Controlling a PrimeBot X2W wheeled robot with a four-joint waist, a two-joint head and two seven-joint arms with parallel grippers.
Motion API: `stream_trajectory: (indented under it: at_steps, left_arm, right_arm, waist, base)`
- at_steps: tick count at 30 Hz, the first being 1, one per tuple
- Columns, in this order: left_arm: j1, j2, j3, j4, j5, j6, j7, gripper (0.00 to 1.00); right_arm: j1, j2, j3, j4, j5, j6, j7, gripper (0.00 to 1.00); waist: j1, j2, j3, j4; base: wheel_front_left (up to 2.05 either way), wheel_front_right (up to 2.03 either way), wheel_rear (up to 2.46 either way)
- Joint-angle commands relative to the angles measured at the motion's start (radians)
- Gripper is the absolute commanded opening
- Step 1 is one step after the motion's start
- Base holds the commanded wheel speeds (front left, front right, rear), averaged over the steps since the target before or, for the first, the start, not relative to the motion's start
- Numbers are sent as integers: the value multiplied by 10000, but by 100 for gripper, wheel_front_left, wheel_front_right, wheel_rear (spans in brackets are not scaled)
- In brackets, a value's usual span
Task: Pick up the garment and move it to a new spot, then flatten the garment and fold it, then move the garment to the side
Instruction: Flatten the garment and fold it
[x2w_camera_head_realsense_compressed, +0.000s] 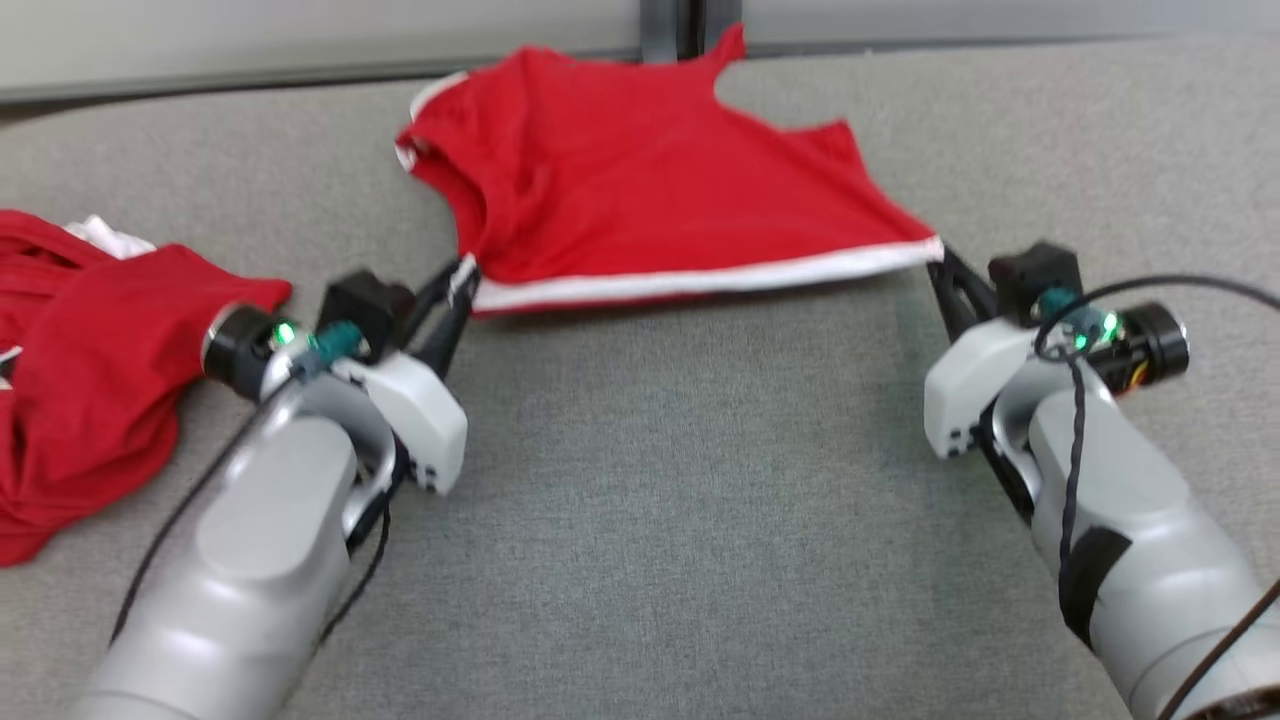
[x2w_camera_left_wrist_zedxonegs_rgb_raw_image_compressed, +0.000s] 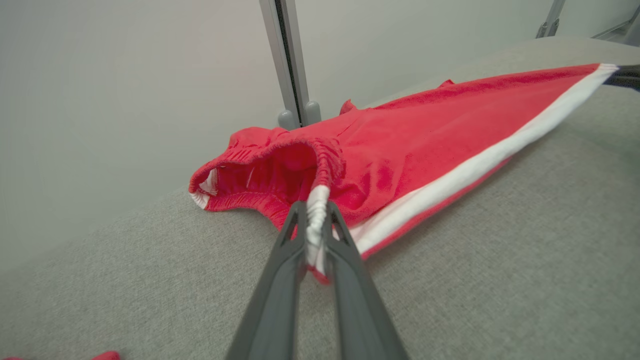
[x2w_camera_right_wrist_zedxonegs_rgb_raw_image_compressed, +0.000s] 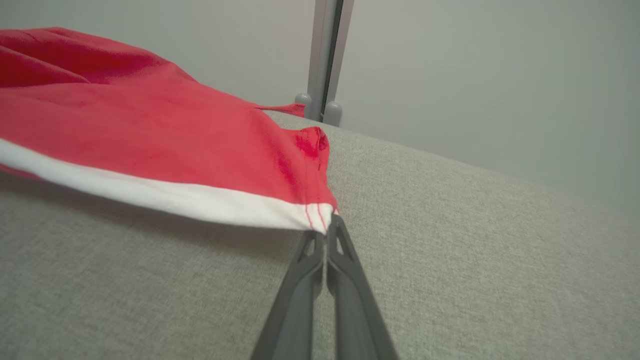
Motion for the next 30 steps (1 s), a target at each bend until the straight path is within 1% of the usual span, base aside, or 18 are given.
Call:
stream_trajectory:
  at_steps: [1, 5, 8, 11, 14, 17, 19, 23, 27, 30]
  left_arm:
    - [190, 79, -63, -31, -6, 0, -16, 0]
    - [921, 135, -314, -165, 27, -1, -17, 0]
    - [1411, 45, -461, -281, 72, -2, -15, 0]
    - [1891, 19, -571, -434, -1, -3, -17, 0]
    - [2413, 6, -739, -632, -105, -2, -16, 0]
    - [2989, 63, -936, -874, -332, -2, -13, 0]
    - [3284, 94, -864, -1075, -543, -3, -13, 0]
    - [3962, 137, -697, -1487, -688, -3, -11, 0]
    - [4525, 243, -849, -1762, -711, -1, -11, 0]
    - [4937, 328, -953, -1980, -829, -2, 49, 0]
  right_arm:
    - [209, -103, 106, 84, 114, -20, -21, 0]
    - [720, -267, 934, 278, 832, -20, 74, 0]
    - [1155, -467, 1701, 293, 1433, -20, 367, 0]
    - [1674, -723, 2619, 13, 2173, -20, 821, 0]
    - [2268, -1202, 3651, -545, 3097, -20, 1456, 0]
    - [2810, -1922, 4683, -1431, 4230, -20, 2199, 0]
    - [3151, -2461, 5409, -2209, 5086, -20, 2813, 0]
    - [3519, -4010, 6706, -4017, 6771, -22, 3823, 0]
    - [3685, -5394, 7706, -5537, 7965, -22, 4635, 0]
    - [3688, -6330, 8246, -6579, 8711, -23, 5169, 0]
  waist:
    - [0, 0, -527, 40]
    - [0, 0, -1168, 35]
    - [0, 0, -1604, 50]
    - [0, 0, -2050, 47]
    - [0, 0, -2456, 24]
    - [0, 0, -2819, -18]
    - [0, 0, -2969, -44]
    - [0, 0, -3182, -69]
    - [0, 0, -3312, -114]
    - [0, 0, -3373, -154]
  base:
    - [0, 0, 0]
    - [0, 0, 0]
    - [0, 0, 0]
    - [0, 0, 0]
    - [0, 0, 0]
    - [0, 0, 0]
    - [0, 0, 0]
    - [0, 0, 0]
    - [0, 0, 0]
    - [0, 0, 0]
